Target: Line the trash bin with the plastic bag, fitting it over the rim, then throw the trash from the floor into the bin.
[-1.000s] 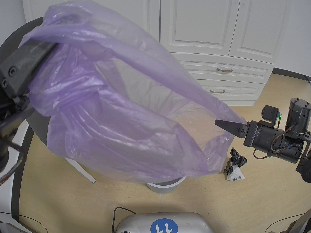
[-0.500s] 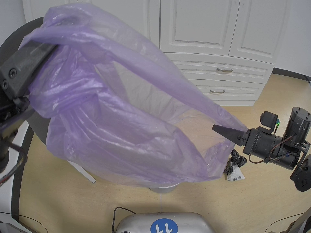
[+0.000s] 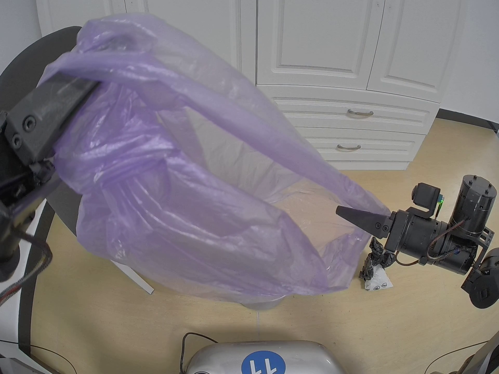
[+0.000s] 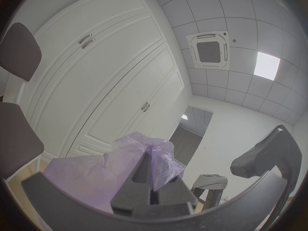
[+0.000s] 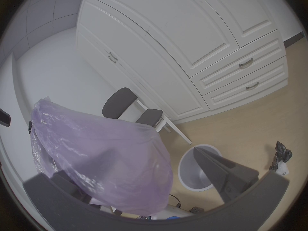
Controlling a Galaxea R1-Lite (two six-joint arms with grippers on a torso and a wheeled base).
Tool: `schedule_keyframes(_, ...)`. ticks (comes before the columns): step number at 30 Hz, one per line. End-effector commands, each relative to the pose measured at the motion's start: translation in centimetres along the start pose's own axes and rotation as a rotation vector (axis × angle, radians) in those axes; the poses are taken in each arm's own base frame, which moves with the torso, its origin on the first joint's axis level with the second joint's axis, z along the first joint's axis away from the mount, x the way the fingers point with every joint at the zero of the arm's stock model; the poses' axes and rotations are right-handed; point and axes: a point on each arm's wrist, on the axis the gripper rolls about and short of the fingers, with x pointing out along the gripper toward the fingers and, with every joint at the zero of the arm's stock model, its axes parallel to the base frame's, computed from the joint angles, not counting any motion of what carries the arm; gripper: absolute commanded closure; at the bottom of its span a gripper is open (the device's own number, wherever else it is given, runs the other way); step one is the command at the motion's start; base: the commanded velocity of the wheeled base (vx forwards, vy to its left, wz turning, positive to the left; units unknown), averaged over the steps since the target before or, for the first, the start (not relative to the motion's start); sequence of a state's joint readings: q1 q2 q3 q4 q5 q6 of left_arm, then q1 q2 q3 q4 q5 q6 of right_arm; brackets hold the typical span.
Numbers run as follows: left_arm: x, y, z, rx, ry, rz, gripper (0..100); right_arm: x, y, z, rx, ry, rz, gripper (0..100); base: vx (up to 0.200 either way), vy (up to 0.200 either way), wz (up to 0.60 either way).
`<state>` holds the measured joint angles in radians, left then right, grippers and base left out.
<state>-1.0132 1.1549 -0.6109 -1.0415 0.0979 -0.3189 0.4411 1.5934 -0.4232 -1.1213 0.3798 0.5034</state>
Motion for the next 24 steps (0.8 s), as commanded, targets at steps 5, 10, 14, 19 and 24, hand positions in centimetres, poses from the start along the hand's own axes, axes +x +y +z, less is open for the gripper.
schedule_keyframes(5, 0.2, 0.2, -0.3, 0.003, 0.011, 0.01, 100, -0.1, 0.4, 0.7, 0.031, -0.03, 0.017, 100, 0.0, 0.0, 0.0)
schedule_keyframes(10, 0.6, 0.5, -0.6, 0.002, 0.023, 0.026, 100, -0.4, 0.8, 1.4, 0.022, -0.086, 0.034, 100, 0.0, 0.0, 0.0)
schedule_keyframes(14, 1.2, 1.3, -1.4, 0.017, 0.044, 0.065, 100, -0.8, 1.1, 2.2, 0.01, -0.129, 0.026, 100, 0.0, 0.0, 0.0)
schedule_keyframes(19, 2.4, 3.1, -3.0, 0.043, 0.106, 0.124, 100, -0.6, 2.0, 4.7, 0.021, -0.204, -0.106, 100, 0.0, 0.0, 0.0)
schedule_keyframes(24, 3.6, 5.0, -4.3, 0.056, 0.172, 0.221, 100, -1.7, 4.7, 8.4, 0.103, -0.185, -0.259, 100, 0.0, 0.0, 0.0)
